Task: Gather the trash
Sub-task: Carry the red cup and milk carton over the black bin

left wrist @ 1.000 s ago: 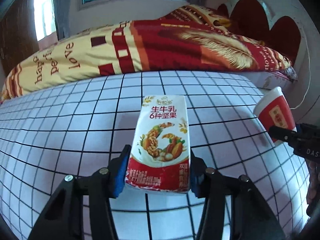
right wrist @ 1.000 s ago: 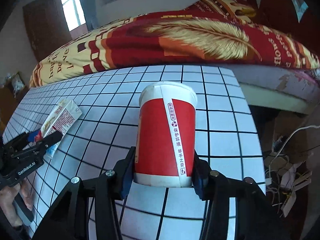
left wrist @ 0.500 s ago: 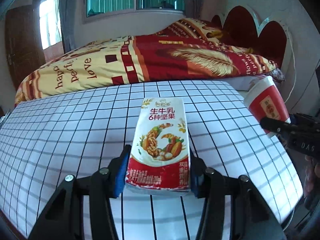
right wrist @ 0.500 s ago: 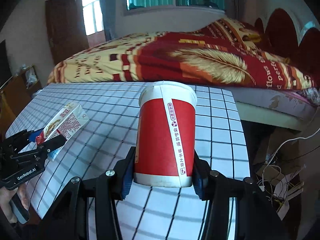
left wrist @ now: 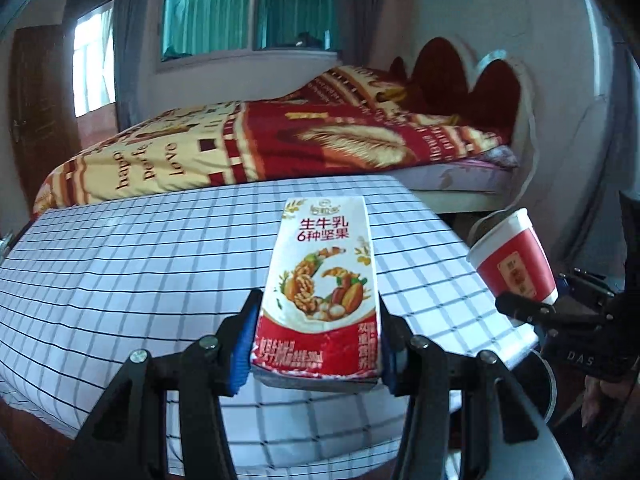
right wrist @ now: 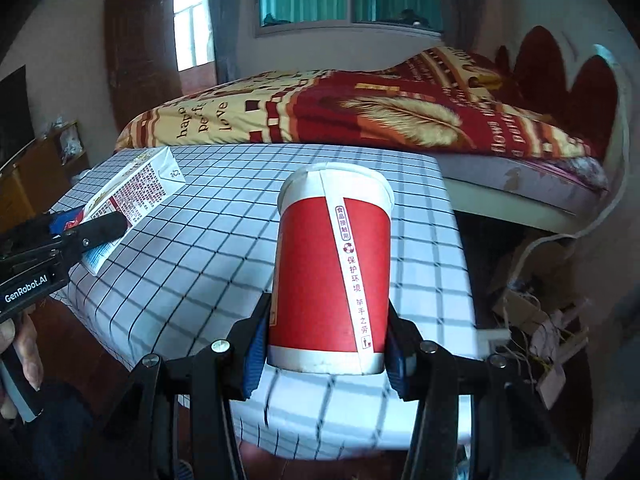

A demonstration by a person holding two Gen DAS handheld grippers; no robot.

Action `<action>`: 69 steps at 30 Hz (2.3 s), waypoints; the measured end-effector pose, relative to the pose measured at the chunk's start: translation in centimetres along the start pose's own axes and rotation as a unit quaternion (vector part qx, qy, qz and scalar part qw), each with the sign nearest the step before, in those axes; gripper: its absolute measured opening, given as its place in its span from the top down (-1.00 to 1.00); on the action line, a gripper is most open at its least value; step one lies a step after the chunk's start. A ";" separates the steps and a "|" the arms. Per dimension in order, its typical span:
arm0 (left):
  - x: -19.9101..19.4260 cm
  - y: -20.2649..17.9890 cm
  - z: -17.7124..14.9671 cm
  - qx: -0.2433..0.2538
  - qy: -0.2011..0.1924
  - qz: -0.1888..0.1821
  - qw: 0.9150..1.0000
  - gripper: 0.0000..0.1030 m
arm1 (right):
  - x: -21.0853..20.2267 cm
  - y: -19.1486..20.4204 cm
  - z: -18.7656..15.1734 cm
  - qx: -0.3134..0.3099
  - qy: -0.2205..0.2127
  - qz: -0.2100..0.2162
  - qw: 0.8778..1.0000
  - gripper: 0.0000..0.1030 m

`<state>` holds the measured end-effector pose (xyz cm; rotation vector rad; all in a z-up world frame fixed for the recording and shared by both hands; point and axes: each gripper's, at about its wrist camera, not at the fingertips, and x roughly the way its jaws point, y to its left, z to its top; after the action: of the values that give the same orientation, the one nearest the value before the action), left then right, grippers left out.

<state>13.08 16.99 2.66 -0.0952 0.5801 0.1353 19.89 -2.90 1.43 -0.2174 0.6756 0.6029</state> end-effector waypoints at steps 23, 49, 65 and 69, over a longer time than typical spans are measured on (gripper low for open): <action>-0.8 -11.5 -2.3 0.067 0.005 -0.139 0.988 0.00 | -10.0 -6.5 -6.7 0.067 -0.024 -0.105 0.992 0.00; 1.6 -26.2 -9.7 0.176 0.095 -0.234 0.952 0.00 | -13.1 -18.3 -19.4 0.146 0.028 -0.170 0.974 -0.01; 6.5 -30.9 -14.3 0.197 0.176 -0.247 0.932 0.00 | -7.6 -22.2 -25.8 0.163 0.114 -0.151 0.968 -0.01; 8.1 -31.5 -15.1 0.197 0.193 -0.244 0.930 0.00 | -5.0 -22.9 -26.7 0.153 0.137 -0.142 0.968 -0.01</action>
<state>16.48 -15.17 -12.74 0.1301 0.9486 -0.4960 16.33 -33.79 -15.87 -0.1057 0.9755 0.1884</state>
